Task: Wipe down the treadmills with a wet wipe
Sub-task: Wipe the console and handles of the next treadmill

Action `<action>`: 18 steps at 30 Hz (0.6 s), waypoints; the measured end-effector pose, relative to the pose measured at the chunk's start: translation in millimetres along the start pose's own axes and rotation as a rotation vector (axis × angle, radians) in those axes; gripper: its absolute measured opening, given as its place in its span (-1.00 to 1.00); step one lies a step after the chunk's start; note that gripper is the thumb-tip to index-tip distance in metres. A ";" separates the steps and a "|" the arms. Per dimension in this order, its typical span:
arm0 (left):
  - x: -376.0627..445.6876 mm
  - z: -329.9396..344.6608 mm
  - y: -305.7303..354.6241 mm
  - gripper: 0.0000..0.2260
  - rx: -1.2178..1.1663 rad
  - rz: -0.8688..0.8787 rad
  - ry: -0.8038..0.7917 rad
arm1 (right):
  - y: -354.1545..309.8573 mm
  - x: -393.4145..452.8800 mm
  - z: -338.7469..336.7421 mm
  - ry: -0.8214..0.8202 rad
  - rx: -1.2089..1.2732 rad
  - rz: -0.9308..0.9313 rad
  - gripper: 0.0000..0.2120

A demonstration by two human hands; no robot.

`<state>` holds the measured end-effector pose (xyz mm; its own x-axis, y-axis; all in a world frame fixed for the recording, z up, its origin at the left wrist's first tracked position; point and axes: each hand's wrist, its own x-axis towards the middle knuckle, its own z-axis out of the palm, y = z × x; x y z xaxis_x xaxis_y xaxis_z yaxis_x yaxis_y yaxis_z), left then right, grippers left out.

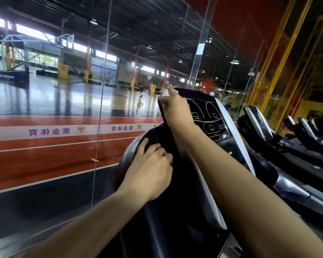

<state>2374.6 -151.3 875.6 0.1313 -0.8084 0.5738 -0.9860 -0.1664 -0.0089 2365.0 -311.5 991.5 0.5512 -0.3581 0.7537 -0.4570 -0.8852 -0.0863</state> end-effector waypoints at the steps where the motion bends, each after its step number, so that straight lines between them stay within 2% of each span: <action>1: -0.5 -0.8 -0.3 -0.35 -0.014 0.002 0.006 | -0.9 3.3 0.7 0.000 -0.002 0.008 -0.83; 4: -0.9 -1.8 -0.9 -0.38 -0.037 0.015 0.026 | 0.3 -12.6 -3.4 0.060 0.074 0.010 -0.80; 8: 1.6 -2.1 -0.1 -0.46 -0.025 0.026 0.051 | 15.9 -82.4 -12.4 0.067 0.150 0.053 -0.69; 10: 1.5 -1.9 0.6 -0.55 -0.014 0.019 0.074 | 28.3 -134.2 -17.6 0.036 0.158 0.092 -0.53; 13: 2.9 -2.3 0.6 -0.52 -0.024 0.042 0.075 | 43.5 -219.0 -25.0 -0.009 0.258 0.171 -0.35; 18: 12.4 -3.3 15.1 -0.59 -0.089 0.209 0.123 | 54.0 -314.0 -40.6 -0.020 0.284 0.251 -0.54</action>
<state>2361.0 -162.0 885.3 -0.0845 -0.7441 0.6627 -0.9963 0.0522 -0.0685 2138.9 -234.8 776.7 0.4617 -0.5773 0.6735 -0.3694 -0.8154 -0.4457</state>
